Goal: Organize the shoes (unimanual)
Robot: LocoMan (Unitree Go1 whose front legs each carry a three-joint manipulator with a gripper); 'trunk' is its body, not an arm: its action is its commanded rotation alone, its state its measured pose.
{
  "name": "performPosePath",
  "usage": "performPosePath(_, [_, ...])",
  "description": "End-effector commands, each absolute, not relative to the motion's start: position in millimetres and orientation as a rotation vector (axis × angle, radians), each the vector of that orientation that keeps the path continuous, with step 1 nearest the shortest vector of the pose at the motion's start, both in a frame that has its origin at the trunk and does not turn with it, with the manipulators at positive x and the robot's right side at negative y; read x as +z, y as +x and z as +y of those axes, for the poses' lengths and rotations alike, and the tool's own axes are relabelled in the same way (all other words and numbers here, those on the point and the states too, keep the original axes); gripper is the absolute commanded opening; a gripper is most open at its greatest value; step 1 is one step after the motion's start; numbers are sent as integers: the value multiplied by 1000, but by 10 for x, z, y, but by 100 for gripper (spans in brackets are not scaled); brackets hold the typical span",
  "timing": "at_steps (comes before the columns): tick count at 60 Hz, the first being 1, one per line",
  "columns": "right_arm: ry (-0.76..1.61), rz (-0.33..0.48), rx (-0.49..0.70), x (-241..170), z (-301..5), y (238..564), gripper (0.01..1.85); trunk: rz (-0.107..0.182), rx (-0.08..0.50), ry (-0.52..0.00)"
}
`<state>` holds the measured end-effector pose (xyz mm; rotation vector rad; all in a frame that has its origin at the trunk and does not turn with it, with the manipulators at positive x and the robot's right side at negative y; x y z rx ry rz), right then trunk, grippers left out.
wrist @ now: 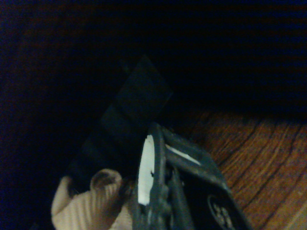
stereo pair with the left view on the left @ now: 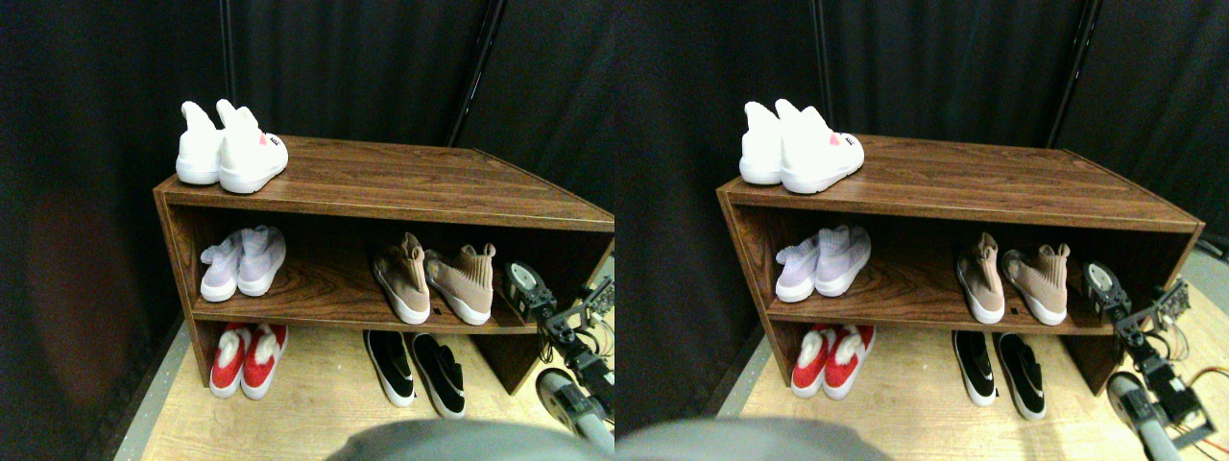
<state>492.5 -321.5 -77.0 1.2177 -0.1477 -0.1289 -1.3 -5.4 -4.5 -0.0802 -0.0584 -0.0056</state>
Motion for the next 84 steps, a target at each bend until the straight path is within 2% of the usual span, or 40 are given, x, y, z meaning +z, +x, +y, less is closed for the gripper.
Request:
performPosePath(1, [1208,-176,-138,-781,-3201,4987,6,-51,9,-112])
performPosePath(10, [1295,-143,-177,-860,-3207,5124,6,-50,16,-117])
performPosePath(19, [1250,-133,-172,-924,-3215,5214,6,-48,25,-126])
performPosePath(21, [1255,-103,-154,-930,-3205,5232,6,-48,25,-126])
performPosePath(26, [1230,-89,-160,-949,-3171,5251,6,-46,28,-127])
performPosePath(34, [1232,-71,-151,-955,-3070,5197,6,-39,36,-133])
performPosePath(37, [1237,-41,-139,-960,-3044,5201,6,-38,40,-137])
performPosePath(41, [1268,-54,-161,-955,-2981,5182,6,-37,44,-141])
performPosePath(51, [1288,-41,-132,-952,-2832,5136,6,-38,48,-146])
performPosePath(53, [1260,-13,-96,-956,-2815,5140,6,-39,49,-146])
performPosePath(84, [1346,15,-151,-972,-2570,5081,6,-37,51,-158])
